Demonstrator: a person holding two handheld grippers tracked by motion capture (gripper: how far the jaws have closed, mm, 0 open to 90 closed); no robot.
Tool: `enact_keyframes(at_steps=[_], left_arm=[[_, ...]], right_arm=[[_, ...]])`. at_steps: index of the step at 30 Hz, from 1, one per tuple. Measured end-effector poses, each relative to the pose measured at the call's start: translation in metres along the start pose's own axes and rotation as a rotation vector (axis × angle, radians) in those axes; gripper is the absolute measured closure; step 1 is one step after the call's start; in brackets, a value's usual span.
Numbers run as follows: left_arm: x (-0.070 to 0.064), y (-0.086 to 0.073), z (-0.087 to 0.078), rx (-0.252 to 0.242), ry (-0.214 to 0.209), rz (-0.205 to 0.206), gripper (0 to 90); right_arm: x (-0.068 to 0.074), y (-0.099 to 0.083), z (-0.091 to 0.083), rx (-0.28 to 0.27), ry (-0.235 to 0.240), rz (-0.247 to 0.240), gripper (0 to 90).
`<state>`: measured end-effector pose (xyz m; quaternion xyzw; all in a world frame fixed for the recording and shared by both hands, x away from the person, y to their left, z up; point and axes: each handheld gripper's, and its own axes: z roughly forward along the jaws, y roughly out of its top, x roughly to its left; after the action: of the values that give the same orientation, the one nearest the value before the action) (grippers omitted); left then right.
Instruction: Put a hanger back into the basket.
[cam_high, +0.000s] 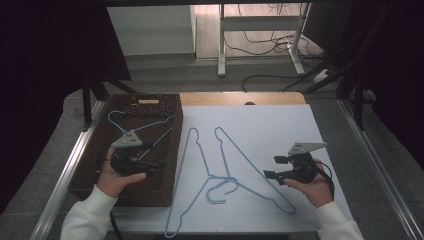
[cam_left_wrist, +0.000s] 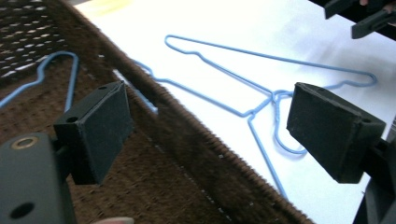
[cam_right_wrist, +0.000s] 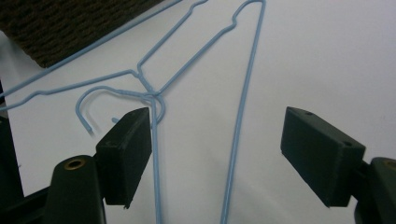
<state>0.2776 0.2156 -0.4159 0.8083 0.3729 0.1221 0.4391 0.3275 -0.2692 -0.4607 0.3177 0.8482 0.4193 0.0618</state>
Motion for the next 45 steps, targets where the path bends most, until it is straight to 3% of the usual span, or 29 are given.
enact_keyframes(at_steps=[15,18,22,30,39,45], left_arm=[[-0.011,-0.002,0.01,0.026,0.003,0.021,13.6],[-0.013,-0.002,0.01,0.027,0.007,0.022,13.5],[-0.014,-0.002,0.011,0.031,0.004,0.023,13.5],[-0.017,-0.003,0.013,0.035,-0.003,0.03,13.6],[-0.019,-0.001,0.015,0.041,-0.013,0.038,13.8],[-0.022,0.0,0.016,0.048,-0.019,0.046,13.8]], right_arm=[[0.012,-0.002,0.01,0.042,0.004,-0.038,24.1],[0.018,-0.002,0.015,0.082,-0.021,-0.06,25.6],[0.03,0.0,0.026,0.138,-0.012,-0.067,31.0],[0.054,-0.001,0.053,0.265,-0.053,-0.149,38.8],[0.062,-0.006,0.074,0.362,-0.069,-0.172,47.1],[0.066,0.0,0.084,0.422,-0.072,-0.186,63.1]])
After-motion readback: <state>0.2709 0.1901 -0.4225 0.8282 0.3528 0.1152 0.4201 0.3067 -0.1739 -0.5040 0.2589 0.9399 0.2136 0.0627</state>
